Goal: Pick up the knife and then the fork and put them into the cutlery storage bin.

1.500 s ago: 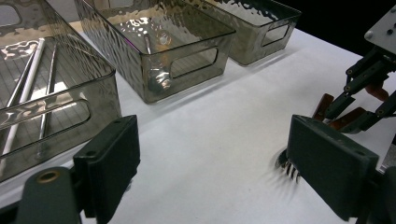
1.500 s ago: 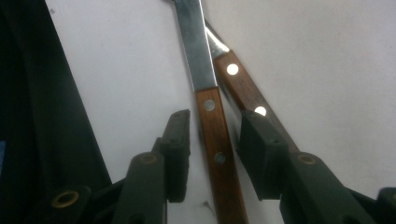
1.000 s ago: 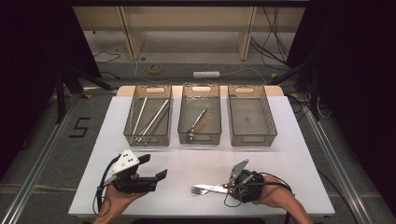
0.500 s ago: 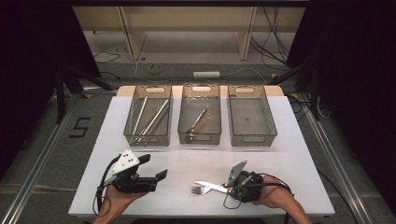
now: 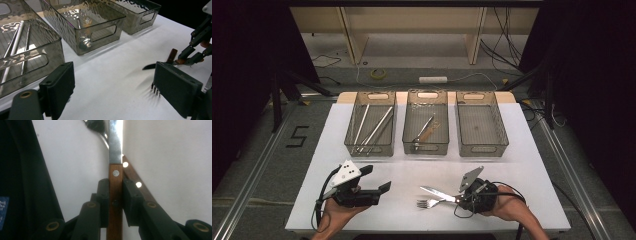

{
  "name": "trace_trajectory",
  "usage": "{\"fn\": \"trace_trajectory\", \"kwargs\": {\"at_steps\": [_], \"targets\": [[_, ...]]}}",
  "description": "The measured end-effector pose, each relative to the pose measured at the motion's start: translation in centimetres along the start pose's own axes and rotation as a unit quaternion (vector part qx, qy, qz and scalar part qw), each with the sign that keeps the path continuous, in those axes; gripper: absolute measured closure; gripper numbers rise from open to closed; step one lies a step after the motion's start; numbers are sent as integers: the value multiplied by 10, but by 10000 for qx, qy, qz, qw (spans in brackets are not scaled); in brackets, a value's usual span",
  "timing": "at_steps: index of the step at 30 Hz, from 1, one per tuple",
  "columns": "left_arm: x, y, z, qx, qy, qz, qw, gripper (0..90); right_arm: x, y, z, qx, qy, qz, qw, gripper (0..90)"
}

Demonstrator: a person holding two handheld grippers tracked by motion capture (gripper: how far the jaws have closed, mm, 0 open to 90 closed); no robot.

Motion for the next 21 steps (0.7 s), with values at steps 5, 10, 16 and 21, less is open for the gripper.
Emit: {"fn": "trace_trajectory", "kwargs": {"at_steps": [5, 10, 16, 21], "targets": [[0, 0, 0, -3, -2, 0, 10000, 168, -14, -7, -6, 164, -106, -508, 9985, 774], [1, 0, 0, -25, -2, -14, 10000, 167, -27, -11, -19, 373, -94, -919, 9950, 774], [1, -1, 0, -55, -2, -44, 10000, 167, -36, -15, -31, 539, -41, -1180, 9915, 774], [0, -3, 2, -103, -15, -106, 9999, 167, -46, -17, -42, 626, 49, -1323, 9892, 774]]}}
Point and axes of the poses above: each handheld gripper's, and its own axes: x roughly forward along the jaws, y roughly out of its underside, z roughly to its left, the point moved 10 cm from there along x, roughly forward along the jaws, and after that the axes turned 15 degrees about -y, right-handed, at the moved point
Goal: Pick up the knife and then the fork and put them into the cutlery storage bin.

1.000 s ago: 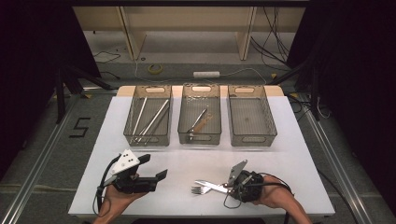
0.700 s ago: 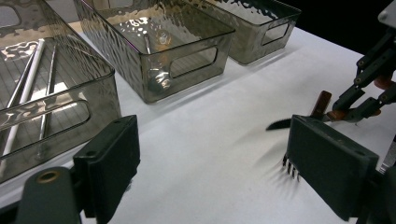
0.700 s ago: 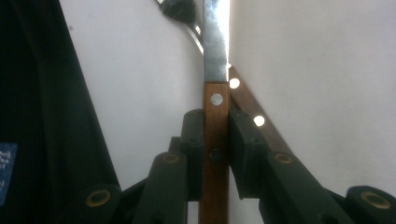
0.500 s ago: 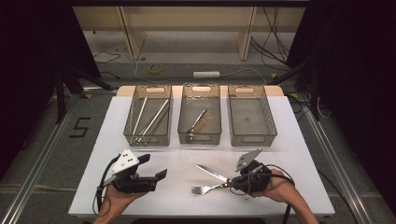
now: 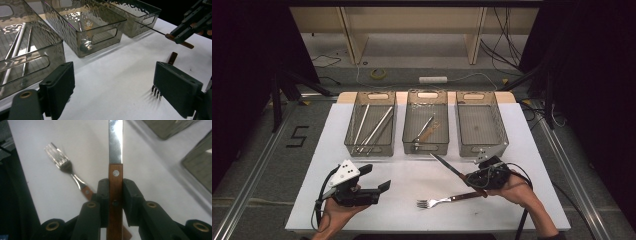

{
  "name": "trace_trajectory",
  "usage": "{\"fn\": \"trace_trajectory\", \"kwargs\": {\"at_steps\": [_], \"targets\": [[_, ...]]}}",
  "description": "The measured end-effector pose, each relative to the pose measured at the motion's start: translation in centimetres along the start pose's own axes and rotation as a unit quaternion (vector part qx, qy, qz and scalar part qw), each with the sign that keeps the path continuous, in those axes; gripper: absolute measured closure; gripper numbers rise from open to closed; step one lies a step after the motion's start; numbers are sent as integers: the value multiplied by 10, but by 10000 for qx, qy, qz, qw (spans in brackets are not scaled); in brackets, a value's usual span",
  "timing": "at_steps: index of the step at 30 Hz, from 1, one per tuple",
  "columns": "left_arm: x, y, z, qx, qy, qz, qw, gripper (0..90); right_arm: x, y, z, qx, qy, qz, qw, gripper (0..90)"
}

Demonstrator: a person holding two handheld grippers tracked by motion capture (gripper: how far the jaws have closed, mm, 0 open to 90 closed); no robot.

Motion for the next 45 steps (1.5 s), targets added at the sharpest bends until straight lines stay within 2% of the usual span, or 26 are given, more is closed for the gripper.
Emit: {"fn": "trace_trajectory", "kwargs": {"at_steps": [13, 25, 31, 34, 45], "targets": [[0, -2, 2, -36, -10, -65, 10000, 166, -19, -20, -28, 204, 232, -350, 9989, 774], [-1, -2, 2, -44, -21, -87, 10000, 166, -40, -48, -54, 393, 513, -698, 9955, 774], [-1, -2, 2, -42, -26, -97, 9999, 166, -47, -61, -69, 554, 648, -843, 9928, 774], [-1, -3, 2, -59, -37, -112, 9999, 166, -49, -67, -78, 621, 790, -863, 9912, 774], [-1, -3, 3, -44, -58, -137, 9999, 166, -59, -82, -112, 1082, 1105, -1128, 9815, 773]]}}
Point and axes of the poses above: each handheld gripper's, and its own axes: x roughly forward along the jaws, y roughly out of its underside, z roughly to its left, the point moved 10 cm from there along x, roughly forward along the jaws, and after that the axes turned 15 degrees about -y, right-handed, at the moved point
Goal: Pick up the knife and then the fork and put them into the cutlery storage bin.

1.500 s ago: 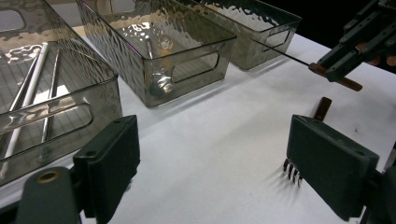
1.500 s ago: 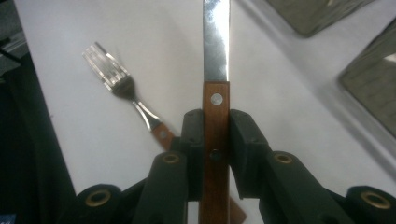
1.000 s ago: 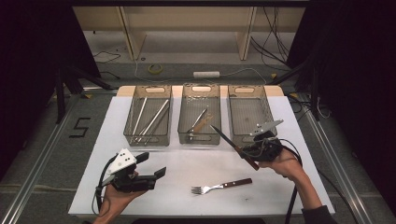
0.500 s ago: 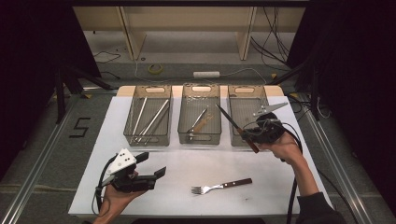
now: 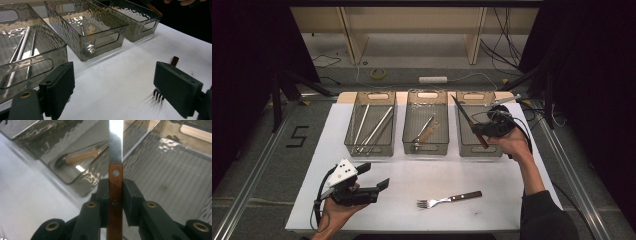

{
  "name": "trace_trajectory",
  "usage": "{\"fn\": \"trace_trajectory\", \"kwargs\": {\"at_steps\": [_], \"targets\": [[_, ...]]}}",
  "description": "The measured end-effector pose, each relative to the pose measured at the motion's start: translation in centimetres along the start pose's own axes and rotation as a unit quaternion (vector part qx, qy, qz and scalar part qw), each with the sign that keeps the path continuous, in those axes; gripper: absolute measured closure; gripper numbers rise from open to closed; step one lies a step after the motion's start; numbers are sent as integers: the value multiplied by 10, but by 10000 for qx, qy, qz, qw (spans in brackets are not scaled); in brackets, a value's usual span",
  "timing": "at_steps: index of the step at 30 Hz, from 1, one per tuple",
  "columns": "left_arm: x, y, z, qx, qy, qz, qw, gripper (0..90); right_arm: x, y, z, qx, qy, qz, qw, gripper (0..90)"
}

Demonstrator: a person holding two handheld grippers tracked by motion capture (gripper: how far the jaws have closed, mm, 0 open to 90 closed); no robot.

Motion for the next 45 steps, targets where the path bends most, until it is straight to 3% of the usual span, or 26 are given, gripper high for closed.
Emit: {"fn": "trace_trajectory", "kwargs": {"at_steps": [18, 31, 40, 45], "targets": [[0, 0, 0, 10, -1, -19, 10000, 165, 17, -6, -41, 622, 577, -87, 9964, 773], [0, 0, -1, 8, 11, -27, 10000, 165, 31, 4, -49, 889, 696, 16, 9936, 772], [0, 0, 0, 9, 10, -25, 10000, 165, 44, 16, -50, 1072, 633, 173, 9921, 760], [0, 0, 0, 11, 8, -20, 10000, 165, 45, 15, -46, 1064, 509, 190, 9928, 628]]}}
Point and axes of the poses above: each handheld gripper's, and its own axes: x roughly forward along the jaws, y roughly out of its underside, z roughly to its left, the point moved 10 cm from there along x, roughly forward along the jaws, and after that the axes turned 15 degrees about -y, right-handed, at the moved point
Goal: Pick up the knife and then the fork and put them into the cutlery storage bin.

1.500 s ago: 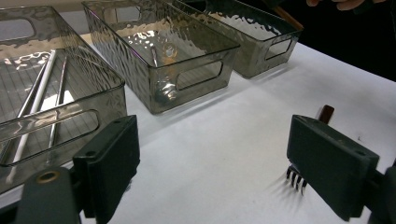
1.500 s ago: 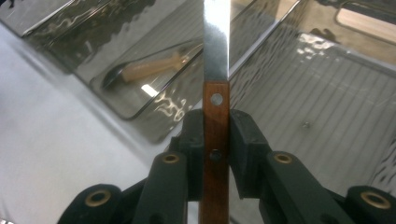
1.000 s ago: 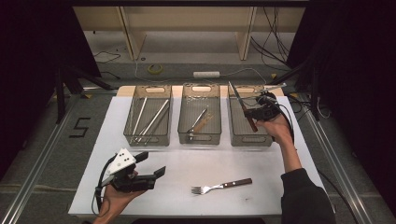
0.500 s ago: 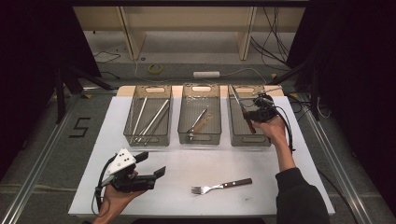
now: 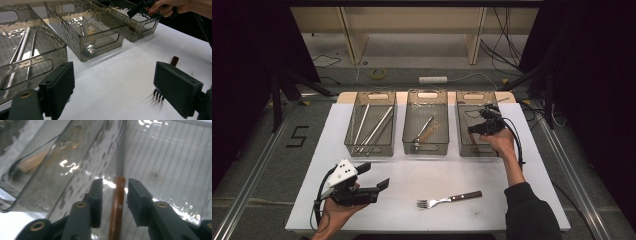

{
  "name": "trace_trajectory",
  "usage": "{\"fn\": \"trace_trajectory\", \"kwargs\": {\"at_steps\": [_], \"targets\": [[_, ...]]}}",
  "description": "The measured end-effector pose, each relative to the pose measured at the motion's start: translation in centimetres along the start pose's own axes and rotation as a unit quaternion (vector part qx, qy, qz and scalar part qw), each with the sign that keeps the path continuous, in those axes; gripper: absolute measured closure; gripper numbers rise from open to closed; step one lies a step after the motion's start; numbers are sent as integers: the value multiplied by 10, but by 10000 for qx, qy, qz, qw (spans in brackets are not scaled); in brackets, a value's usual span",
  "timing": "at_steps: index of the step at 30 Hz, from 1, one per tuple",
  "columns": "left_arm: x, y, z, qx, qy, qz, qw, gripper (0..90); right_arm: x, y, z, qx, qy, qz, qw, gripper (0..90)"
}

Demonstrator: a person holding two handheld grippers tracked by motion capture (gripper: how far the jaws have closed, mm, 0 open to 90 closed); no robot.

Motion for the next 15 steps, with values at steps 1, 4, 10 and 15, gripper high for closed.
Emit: {"fn": "trace_trajectory", "kwargs": {"at_steps": [1, 4, 10, 15], "targets": [[0, 0, 0, -3, -1, -3, 10000, 165, -1, -1, 2, -38, -23, -9, 10000, 606], [0, 0, 0, -2, -4, -5, 10000, 165, -6, -3, 7, -156, -69, -54, 9998, 555], [0, 0, 0, 8, -7, 0, 10000, 165, -19, -2, 27, -606, -236, -82, 9979, 442], [0, 0, 0, 0, -17, -2, 10000, 164, -32, 3, 57, -1246, -541, 25, 9907, 386]]}}
Point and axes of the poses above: each handheld gripper's, and its own axes: x roughly forward along the jaws, y roughly out of its underside, z roughly to its left, the point moved 10 cm from there along x, roughly forward along the jaws, and after that the axes turned 15 degrees about -y, right-handed, at the moved point
